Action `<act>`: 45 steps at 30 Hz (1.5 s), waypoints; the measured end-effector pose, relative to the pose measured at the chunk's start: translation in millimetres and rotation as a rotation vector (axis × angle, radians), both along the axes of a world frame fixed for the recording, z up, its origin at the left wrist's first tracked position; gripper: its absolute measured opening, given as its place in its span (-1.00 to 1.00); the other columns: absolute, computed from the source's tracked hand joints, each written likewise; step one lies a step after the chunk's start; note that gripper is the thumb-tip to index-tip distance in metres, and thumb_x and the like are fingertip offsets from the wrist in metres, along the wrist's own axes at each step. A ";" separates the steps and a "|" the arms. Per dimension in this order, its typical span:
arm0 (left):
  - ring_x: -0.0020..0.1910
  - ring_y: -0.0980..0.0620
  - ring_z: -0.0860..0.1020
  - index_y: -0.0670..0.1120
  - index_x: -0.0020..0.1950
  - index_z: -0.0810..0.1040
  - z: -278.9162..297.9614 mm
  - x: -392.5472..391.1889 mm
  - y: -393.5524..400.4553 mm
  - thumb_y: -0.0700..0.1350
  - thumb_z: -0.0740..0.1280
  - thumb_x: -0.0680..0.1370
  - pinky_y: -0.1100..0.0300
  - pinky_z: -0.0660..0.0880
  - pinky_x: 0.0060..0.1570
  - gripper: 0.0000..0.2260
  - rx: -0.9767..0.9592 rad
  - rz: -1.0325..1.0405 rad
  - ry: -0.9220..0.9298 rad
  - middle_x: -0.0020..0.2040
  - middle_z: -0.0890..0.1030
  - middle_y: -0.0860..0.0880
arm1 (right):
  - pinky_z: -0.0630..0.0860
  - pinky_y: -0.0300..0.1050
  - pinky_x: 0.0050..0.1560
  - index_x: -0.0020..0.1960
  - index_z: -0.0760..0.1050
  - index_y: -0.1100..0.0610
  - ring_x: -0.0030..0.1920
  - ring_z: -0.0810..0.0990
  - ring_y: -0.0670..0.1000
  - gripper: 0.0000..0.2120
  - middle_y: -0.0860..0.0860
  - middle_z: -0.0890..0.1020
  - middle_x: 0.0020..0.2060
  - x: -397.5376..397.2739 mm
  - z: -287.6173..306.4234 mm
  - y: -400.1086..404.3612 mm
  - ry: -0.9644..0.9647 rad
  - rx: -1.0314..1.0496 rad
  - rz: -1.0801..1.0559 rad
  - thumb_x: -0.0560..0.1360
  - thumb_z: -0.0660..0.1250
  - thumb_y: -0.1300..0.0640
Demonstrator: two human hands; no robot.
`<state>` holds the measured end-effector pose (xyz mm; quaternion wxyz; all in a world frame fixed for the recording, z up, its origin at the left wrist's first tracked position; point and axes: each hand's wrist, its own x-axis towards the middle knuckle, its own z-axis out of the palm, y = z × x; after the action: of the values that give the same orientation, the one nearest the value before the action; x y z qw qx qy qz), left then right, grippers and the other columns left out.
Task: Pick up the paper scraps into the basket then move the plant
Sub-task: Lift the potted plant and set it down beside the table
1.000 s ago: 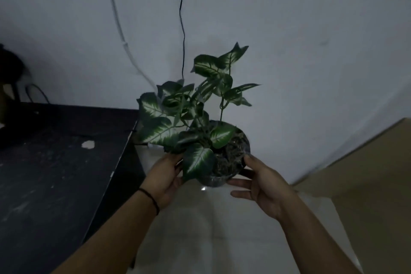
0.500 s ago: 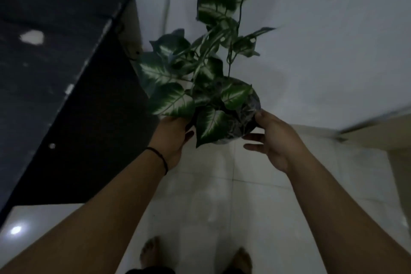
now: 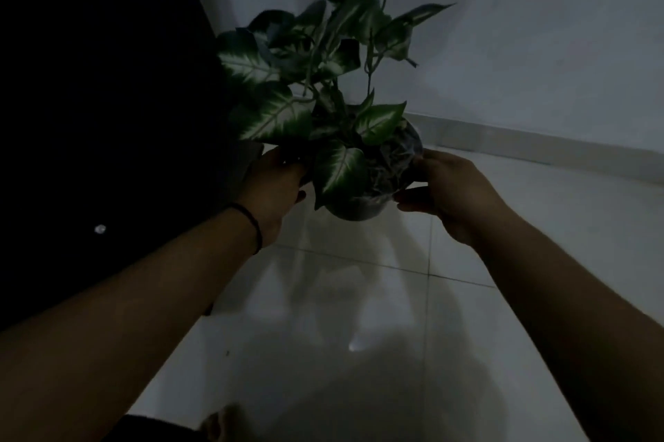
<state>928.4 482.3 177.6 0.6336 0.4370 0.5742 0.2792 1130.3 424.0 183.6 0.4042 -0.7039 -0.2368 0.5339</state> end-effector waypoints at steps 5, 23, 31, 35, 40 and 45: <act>0.13 -0.05 0.53 0.05 0.11 0.54 -63.2 -6.6 35.8 -0.25 0.20 0.56 -0.03 0.45 0.24 -0.74 0.006 -0.089 0.055 0.11 0.59 -0.03 | 0.66 -0.02 -0.13 0.20 0.52 0.21 -0.12 0.65 0.20 -0.73 0.22 0.57 0.15 -3.4 -66.3 32.4 0.017 0.001 0.061 0.55 0.18 0.25; -0.18 0.06 0.52 -0.02 0.11 0.52 -159.6 -13.1 71.5 -0.27 0.21 0.55 0.16 0.56 -0.30 -0.77 -0.259 0.176 -0.105 -0.07 0.57 -0.03 | 0.62 -0.03 -0.15 0.33 0.41 0.18 -0.09 0.63 0.21 -0.63 0.21 0.59 0.08 -20.9 -162.4 67.9 0.092 -0.065 0.023 0.56 0.17 0.37; -0.16 0.01 0.47 -0.04 -0.20 0.51 -176.1 -14.4 70.3 -0.34 0.17 0.52 -0.05 0.43 0.18 -0.75 -0.391 0.221 -0.113 -0.15 0.52 -0.03 | 0.60 -0.03 -0.20 0.45 0.28 0.06 -0.14 0.62 0.09 -0.54 0.16 0.55 0.22 -14.5 -176.2 63.4 0.096 -0.111 0.026 0.58 0.16 0.30; -0.18 0.03 0.47 -0.12 -0.04 0.51 -178.7 -10.6 70.1 -0.37 0.13 0.53 0.03 0.41 0.07 -0.77 -0.342 0.212 -0.100 -0.17 0.52 -0.01 | 0.60 -0.07 -0.23 0.44 0.29 0.05 -0.15 0.64 0.08 -0.55 0.16 0.56 0.20 -10.4 -176.9 64.8 0.077 -0.094 0.024 0.58 0.15 0.31; -0.21 0.01 0.48 -0.23 0.30 0.43 -179.5 -10.7 67.1 -0.41 0.11 0.54 0.14 0.46 -0.10 -0.65 -0.272 0.204 -0.131 -0.06 0.54 -0.05 | 0.59 0.00 -0.09 0.40 0.32 0.11 -0.18 0.63 0.09 -0.56 0.13 0.62 -0.05 -9.9 -178.3 65.0 0.056 -0.114 0.042 0.55 0.19 0.34; -0.04 -0.01 0.50 -0.12 0.10 0.54 -174.9 -12.7 66.1 -0.37 0.13 0.55 0.05 0.46 0.01 -0.72 -0.288 0.146 -0.100 -0.03 0.55 -0.03 | 0.60 0.01 -0.12 0.44 0.27 0.12 -0.08 0.61 0.13 -0.52 0.17 0.59 0.05 -10.1 -174.7 64.5 0.020 -0.164 0.115 0.55 0.22 0.30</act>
<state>915.7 548.3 2.7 0.6955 0.2844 0.6062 0.2606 1120.2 488.5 8.9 0.3161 -0.7146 -0.2284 0.5807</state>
